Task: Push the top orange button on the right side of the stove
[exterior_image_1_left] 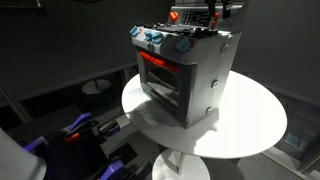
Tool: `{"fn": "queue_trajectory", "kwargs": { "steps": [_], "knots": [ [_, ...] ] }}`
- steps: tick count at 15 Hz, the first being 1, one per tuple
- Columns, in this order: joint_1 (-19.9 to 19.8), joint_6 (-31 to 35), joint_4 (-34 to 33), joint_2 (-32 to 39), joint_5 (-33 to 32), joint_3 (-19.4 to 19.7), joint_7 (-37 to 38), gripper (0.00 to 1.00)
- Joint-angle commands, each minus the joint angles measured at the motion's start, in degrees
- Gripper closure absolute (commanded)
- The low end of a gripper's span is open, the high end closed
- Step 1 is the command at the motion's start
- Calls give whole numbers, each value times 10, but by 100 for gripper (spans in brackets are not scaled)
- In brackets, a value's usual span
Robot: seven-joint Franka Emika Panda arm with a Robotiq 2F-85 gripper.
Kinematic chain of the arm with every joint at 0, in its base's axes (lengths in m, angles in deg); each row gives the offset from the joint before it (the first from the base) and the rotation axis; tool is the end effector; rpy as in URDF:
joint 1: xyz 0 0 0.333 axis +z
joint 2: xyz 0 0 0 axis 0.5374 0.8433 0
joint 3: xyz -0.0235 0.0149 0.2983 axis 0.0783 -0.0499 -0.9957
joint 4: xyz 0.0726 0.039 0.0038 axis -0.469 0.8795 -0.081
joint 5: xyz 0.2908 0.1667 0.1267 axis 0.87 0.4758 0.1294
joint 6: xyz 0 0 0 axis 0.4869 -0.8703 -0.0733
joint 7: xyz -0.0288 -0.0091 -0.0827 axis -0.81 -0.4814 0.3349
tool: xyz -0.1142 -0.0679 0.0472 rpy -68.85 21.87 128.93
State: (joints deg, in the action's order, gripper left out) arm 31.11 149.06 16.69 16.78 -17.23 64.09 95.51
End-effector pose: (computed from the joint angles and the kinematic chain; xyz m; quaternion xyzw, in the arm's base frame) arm 0.5990 -0.0593 0.4231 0.9510 -0.2915 0.0904 0.0493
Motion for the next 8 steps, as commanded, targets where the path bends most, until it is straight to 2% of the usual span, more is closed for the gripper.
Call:
{"fn": "queue_trajectory", "kwargs": {
  "steps": [1, 8],
  "knots": [
    [4, -54, 3, -23, 23, 1, -37, 0],
    [2, -178, 10, -67, 60, -6, -120, 0]
  ]
}}
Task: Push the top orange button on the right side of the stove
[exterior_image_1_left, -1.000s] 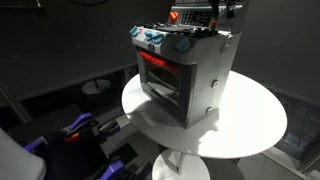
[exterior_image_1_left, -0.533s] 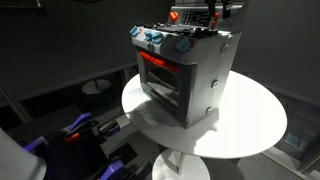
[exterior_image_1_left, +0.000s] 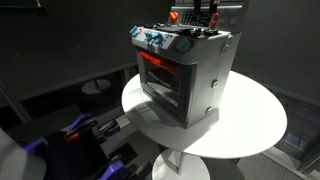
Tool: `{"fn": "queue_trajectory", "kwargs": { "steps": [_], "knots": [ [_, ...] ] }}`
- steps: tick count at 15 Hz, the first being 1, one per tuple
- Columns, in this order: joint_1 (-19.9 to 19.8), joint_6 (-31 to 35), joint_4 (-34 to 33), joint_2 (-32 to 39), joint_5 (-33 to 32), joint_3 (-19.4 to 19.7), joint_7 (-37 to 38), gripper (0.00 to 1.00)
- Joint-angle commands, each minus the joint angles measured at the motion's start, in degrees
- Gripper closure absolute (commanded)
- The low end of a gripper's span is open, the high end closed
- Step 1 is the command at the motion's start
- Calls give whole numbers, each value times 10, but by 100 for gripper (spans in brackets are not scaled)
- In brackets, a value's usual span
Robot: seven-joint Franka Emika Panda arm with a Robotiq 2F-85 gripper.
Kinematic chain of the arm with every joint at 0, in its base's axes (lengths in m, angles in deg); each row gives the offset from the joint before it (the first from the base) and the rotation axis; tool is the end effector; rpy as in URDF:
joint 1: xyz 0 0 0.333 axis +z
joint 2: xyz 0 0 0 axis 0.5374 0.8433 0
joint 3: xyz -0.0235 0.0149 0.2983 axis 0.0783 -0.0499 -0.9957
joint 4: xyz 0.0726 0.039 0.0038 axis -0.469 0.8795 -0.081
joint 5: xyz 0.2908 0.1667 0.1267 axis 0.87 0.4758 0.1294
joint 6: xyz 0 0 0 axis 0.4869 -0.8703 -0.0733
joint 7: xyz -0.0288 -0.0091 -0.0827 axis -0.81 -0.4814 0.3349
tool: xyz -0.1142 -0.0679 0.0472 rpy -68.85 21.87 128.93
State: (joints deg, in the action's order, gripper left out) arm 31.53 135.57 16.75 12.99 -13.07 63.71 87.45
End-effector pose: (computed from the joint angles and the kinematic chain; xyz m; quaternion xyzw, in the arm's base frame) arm 0.5615 -0.0461 0.4377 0.9699 -0.2403 -0.0022 0.0389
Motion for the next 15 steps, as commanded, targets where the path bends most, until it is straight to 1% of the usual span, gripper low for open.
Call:
{"fn": "queue_trajectory", "kwargs": {
  "steps": [1, 8, 11, 15],
  "knots": [
    [-3, -59, 13, -39, 23, -3, -55, 0],
    [-1, -140, 40, -120, 14, -9, -141, 0],
    [-1, -164, 56, -160, 13, -12, -179, 0],
    [0, -184, 86, -213, 16, -15, -210, 0]
  ]
}}
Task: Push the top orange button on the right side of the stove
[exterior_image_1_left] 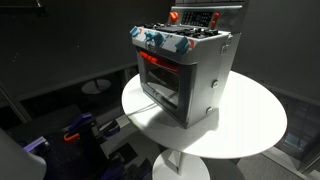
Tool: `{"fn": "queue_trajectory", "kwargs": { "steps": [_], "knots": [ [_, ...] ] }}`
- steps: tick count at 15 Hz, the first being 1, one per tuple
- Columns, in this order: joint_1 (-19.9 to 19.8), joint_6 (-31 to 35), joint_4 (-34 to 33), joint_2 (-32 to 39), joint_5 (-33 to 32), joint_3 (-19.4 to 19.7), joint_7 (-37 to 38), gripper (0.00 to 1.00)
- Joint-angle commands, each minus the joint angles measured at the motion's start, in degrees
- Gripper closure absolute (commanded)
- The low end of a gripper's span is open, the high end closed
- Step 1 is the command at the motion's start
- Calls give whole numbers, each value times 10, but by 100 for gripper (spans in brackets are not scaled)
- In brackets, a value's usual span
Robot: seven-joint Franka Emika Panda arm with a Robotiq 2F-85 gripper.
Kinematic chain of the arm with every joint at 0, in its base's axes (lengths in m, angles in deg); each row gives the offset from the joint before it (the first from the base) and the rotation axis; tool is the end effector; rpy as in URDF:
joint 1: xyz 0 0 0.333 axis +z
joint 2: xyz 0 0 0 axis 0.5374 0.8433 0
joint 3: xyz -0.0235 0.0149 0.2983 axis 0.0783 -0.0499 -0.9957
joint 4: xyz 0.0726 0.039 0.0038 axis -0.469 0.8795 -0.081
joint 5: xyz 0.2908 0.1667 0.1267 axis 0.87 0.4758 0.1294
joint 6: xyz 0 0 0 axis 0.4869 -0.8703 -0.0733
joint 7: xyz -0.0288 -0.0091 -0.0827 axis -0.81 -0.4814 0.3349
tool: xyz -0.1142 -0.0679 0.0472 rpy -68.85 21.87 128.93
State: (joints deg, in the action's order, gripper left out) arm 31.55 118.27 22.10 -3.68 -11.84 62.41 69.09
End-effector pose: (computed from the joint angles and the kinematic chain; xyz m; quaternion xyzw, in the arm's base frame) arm 0.4607 -0.0296 0.5229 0.9946 -0.0804 -0.0607 0.0253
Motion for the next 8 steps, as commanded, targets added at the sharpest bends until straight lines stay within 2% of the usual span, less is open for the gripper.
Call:
{"fn": "queue_trajectory", "kwargs": {
  "steps": [1, 8],
  "knots": [
    [0, -13, 40, -58, 4, -3, -31, 0],
    [-2, 2, 119, -138, 9, -3, -28, 0]
  ]
}}
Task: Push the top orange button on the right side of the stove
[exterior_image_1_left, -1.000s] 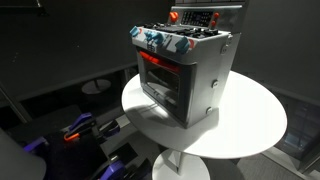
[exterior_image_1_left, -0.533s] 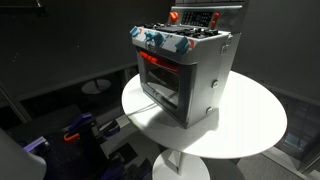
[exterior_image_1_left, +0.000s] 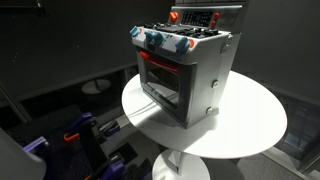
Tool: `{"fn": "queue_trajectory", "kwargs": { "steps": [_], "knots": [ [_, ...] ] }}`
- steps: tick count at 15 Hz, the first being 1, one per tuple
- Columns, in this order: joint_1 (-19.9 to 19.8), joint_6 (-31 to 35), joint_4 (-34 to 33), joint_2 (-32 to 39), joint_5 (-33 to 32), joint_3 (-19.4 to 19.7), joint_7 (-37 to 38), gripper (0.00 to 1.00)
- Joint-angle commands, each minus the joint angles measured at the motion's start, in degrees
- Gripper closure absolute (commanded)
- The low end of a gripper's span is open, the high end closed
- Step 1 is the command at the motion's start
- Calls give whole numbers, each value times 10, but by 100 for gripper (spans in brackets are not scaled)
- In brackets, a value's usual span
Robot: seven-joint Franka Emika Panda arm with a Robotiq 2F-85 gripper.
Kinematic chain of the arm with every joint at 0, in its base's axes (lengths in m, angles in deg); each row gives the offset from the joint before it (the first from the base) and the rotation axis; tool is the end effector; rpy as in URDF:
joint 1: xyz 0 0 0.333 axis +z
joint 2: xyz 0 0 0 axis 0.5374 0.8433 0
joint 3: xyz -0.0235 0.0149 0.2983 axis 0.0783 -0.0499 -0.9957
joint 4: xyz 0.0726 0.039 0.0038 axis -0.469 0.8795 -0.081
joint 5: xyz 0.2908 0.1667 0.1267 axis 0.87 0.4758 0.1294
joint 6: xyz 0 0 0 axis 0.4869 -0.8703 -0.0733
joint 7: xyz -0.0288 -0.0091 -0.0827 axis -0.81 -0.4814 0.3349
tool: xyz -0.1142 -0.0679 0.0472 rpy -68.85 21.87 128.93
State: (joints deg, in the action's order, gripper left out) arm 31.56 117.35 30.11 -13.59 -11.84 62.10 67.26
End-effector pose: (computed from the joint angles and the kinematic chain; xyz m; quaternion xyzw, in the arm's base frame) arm 0.4085 -0.0253 0.5372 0.9964 -0.0619 -0.0525 0.0227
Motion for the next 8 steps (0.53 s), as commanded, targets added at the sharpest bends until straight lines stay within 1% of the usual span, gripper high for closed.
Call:
{"fn": "queue_trajectory", "kwargs": {
  "steps": [1, 5, 6, 8],
  "knots": [
    [-2, 11, 47, -45, 9, 0, -9, 0],
    [-3, 9, 64, -55, 10, 0, -5, 0],
    [-4, 0, 49, -40, 1, -3, -1, 0],
    [-4, 0, 53, -42, 1, -3, -1, 0]
  ]
}}
